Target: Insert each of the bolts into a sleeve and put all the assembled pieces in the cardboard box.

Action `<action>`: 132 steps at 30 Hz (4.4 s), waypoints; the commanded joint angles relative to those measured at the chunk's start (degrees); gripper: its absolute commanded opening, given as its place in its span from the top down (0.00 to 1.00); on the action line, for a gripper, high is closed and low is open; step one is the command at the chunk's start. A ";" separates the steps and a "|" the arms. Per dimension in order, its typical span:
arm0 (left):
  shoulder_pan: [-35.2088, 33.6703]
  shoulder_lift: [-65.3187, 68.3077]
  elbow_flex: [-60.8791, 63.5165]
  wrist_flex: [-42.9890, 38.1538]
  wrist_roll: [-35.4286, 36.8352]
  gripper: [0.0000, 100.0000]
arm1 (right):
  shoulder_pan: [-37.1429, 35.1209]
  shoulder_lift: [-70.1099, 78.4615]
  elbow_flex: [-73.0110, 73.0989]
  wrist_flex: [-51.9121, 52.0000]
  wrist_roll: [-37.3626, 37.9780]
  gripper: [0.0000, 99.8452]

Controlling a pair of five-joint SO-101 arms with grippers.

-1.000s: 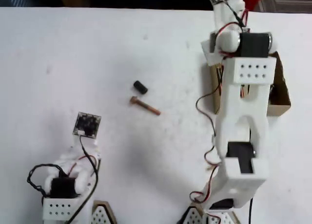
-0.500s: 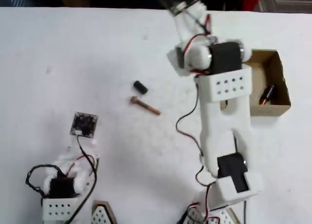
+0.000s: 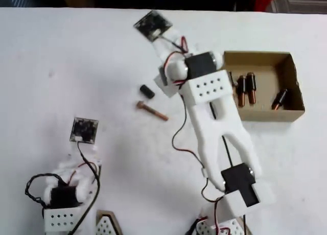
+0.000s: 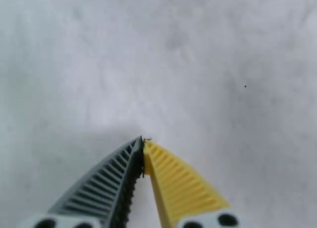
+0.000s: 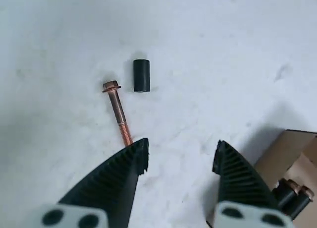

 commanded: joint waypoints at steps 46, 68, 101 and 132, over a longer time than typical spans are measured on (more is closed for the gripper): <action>-0.66 -0.57 -0.18 -1.76 -0.62 0.98 | -4.79 63.25 -62.86 4.97 4.84 0.81; -0.66 -0.57 -0.18 -1.76 -0.62 0.98 | -2.33 68.00 -66.99 13.67 4.84 0.84; -0.66 -0.57 -0.18 -1.76 -0.62 0.98 | 2.07 52.97 -71.21 19.74 4.40 0.98; 2.77 -0.57 -0.18 -1.49 -0.26 0.98 | 8.31 -23.08 0.53 18.07 4.22 0.98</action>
